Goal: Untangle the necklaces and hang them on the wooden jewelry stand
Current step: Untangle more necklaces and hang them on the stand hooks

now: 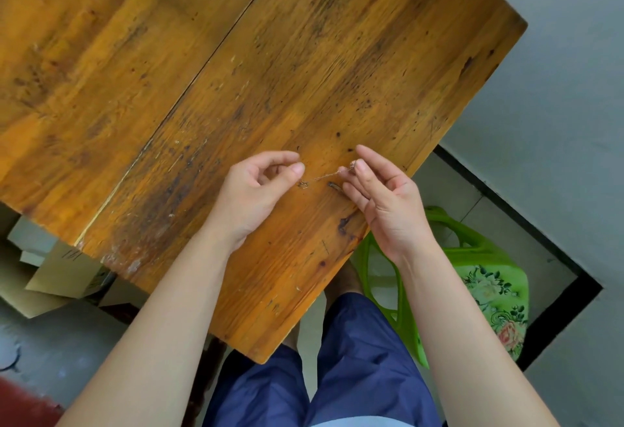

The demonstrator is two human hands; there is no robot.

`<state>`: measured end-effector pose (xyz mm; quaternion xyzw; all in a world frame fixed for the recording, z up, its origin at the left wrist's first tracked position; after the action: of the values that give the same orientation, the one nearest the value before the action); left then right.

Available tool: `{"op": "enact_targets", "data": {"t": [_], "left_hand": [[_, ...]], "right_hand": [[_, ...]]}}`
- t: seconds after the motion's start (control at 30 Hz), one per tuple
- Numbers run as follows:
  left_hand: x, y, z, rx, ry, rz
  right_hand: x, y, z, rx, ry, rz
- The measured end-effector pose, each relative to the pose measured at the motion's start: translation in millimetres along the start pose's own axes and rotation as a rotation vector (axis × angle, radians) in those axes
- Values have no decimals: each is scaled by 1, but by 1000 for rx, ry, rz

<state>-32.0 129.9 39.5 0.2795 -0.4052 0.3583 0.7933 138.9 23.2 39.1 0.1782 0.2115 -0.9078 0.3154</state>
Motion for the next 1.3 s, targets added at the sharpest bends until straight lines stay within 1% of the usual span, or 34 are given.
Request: {"op": "enact_targets", "data": {"t": [0.1, 0.2, 0.3, 0.43, 0.47, 0.53, 0.6, 0.67, 0.7, 0.77, 0.8, 0.83, 0.9, 0.97, 1.03, 1.1, 1.13, 1.2, 1.3], "left_hand": [[6, -7, 2, -80, -99, -162], [8, -10, 3, -75, -126, -198], [7, -10, 3, -47, -80, -138], [3, -14, 4, -40, 6, -32], [2, -16, 4, -27, 29, 29], [-1, -16, 6, 36, 89, 224], [-4, -16, 6, 105, 158, 438], [-7, -15, 7, 151, 177, 513], [-7, -15, 6, 164, 167, 508], [-6, -15, 6, 179, 131, 482], [-6, -15, 6, 183, 113, 463], [-5, -15, 5, 187, 101, 437], [-3, -12, 5, 192, 82, 366], [-2, -8, 4, 177, 59, 270], [-1, -6, 4, 142, 50, 228], [-1, -6, 4, 106, 55, 251], [-2, -5, 5, 97, 55, 258], [-4, -1, 6, 115, 40, 238], [-3, 10, 7, 198, -24, 135]], "right_hand": [[-1, -4, 0, -16, -9, -32], [-4, -2, -1, 5, 6, -29], [-5, -1, -2, 20, 16, -43], [-3, -3, -2, -18, -30, -185], [-3, -4, -3, -37, -40, -205], [-3, -6, -2, -69, -55, -193], [-3, -6, -3, -76, -55, -139], [-4, -4, -3, -57, -51, -19], [-5, -3, -3, -38, -39, 119], [-6, -5, -1, -14, -5, 517], [-4, -7, 0, -15, 1, 668], [-2, -9, 0, -17, -4, 746], [-2, -11, 0, -26, -28, 750], [-3, -11, -1, -60, -56, 704], [-2, -14, -1, -136, -130, 548], [-1, -15, 0, -200, -212, 360], [-1, -15, 0, -212, -230, 325], [-2, -11, -2, -206, -225, 403], [-1, -5, -1, -245, -226, 641]]}}
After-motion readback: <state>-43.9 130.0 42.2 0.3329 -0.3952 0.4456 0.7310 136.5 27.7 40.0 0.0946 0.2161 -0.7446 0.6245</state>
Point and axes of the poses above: each hand's wrist, its own z-axis away from the middle knuckle, its own y-axis out of the back of the hand, x = y × z, the point moved 6 cm from there along -z, towards the middle knuckle, and after that the axes turned 10 degrees about -y, right-handed, at the moved point
